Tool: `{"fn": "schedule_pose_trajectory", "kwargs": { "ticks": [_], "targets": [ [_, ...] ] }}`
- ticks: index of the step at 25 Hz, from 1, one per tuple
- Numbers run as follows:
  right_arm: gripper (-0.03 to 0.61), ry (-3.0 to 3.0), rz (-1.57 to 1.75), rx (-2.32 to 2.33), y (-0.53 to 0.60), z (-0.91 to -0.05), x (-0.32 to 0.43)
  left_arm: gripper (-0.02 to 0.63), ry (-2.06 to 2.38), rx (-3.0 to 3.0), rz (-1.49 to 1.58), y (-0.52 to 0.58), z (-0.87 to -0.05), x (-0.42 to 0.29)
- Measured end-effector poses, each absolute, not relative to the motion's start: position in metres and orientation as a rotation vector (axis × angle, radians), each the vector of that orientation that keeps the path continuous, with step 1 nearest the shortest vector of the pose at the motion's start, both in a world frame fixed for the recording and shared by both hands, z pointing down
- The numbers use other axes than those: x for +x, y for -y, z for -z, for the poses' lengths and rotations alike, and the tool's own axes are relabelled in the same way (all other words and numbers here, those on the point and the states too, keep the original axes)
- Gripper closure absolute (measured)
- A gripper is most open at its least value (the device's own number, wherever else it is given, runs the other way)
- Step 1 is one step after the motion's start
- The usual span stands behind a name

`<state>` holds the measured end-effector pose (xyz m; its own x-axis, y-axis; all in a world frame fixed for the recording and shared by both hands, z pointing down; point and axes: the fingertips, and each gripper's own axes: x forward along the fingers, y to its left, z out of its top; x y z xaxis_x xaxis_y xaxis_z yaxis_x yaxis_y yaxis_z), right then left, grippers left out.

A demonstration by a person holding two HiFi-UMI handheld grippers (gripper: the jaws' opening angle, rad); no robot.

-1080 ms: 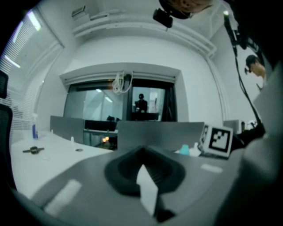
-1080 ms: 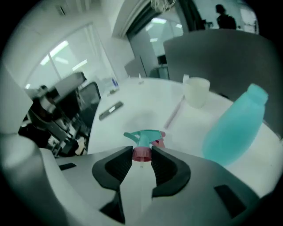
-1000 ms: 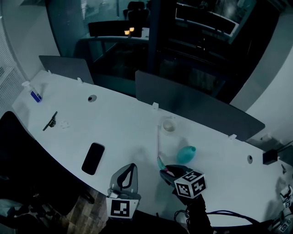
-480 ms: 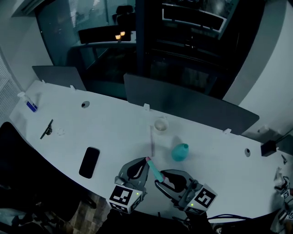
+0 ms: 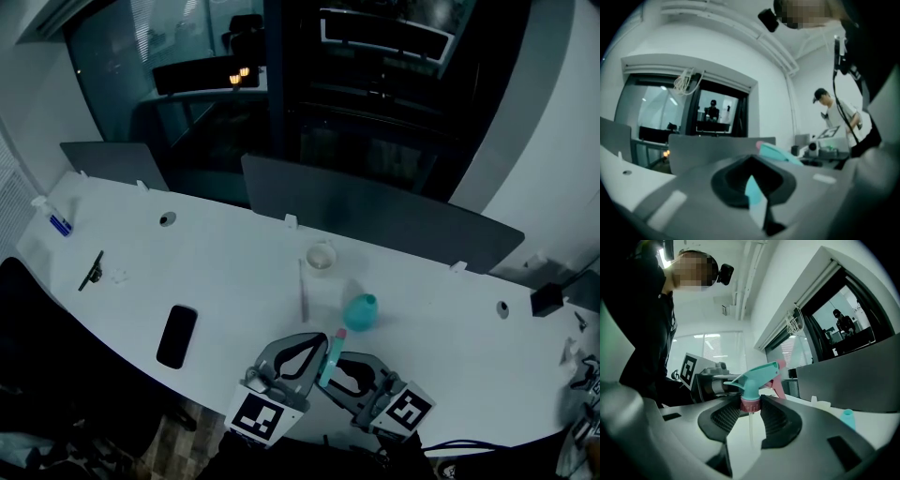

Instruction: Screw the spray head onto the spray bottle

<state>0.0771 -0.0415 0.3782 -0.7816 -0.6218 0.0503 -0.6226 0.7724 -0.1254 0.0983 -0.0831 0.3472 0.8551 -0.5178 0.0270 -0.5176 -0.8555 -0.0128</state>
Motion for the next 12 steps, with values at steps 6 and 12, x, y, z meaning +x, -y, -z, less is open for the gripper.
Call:
{"fn": "schedule_pose_trajectory", "kwargs": {
  "ticks": [6, 12],
  "targets": [
    [0.443, 2.94, -0.185, 1.13, 0.04, -0.374, 0.096, 0.61, -0.909, -3.047, 0.018, 0.09, -0.351, 0.096],
    [0.443, 2.844, -0.132, 1.406, 0.033, -0.375, 0.163, 0.584, -0.787, -3.031, 0.243, 0.111, -0.41, 0.119]
  ]
}}
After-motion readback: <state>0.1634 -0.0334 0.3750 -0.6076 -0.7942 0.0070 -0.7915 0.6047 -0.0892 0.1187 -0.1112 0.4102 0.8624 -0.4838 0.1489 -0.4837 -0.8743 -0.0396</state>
